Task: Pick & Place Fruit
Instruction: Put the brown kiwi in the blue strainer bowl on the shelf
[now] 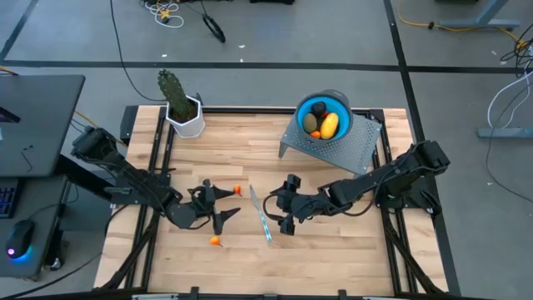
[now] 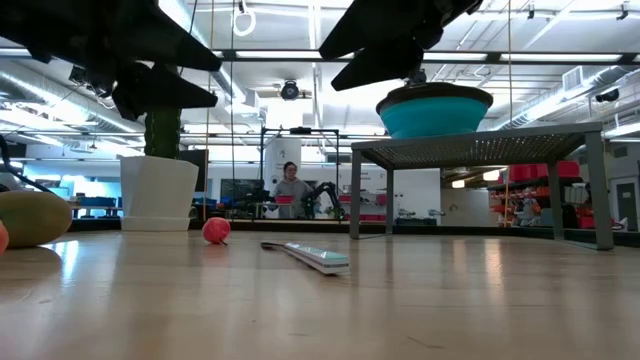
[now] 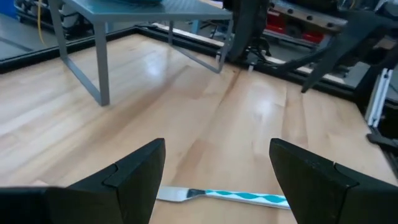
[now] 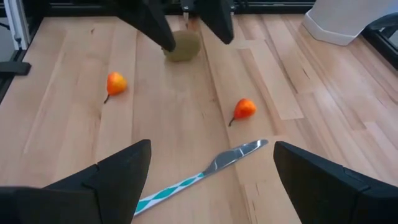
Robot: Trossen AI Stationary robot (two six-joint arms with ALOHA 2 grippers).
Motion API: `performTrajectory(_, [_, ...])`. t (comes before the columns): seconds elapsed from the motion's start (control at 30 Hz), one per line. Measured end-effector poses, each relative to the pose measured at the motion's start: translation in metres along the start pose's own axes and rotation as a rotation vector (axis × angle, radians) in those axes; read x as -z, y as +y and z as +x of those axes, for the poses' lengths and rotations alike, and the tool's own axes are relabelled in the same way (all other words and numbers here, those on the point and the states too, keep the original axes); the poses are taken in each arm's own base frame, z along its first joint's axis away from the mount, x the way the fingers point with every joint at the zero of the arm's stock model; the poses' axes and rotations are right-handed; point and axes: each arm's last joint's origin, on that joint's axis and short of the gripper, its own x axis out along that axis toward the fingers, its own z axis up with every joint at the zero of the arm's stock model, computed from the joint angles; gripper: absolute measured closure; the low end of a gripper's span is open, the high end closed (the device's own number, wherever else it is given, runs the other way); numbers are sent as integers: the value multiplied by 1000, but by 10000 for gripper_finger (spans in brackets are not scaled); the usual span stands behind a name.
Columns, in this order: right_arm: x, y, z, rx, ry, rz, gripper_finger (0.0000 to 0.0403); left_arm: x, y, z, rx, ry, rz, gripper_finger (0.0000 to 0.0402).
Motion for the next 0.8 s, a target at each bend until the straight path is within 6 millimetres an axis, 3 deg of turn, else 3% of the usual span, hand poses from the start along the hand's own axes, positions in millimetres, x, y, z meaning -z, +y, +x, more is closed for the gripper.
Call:
performTrajectory(0.37, [1,4,-2,-13,1,1,52,4,-4,-7,3,2,-76,107])
performTrajectory(0.8, [2,9,-4,-25,0,11,52,3,-3,-7,-28,-18,-47,107])
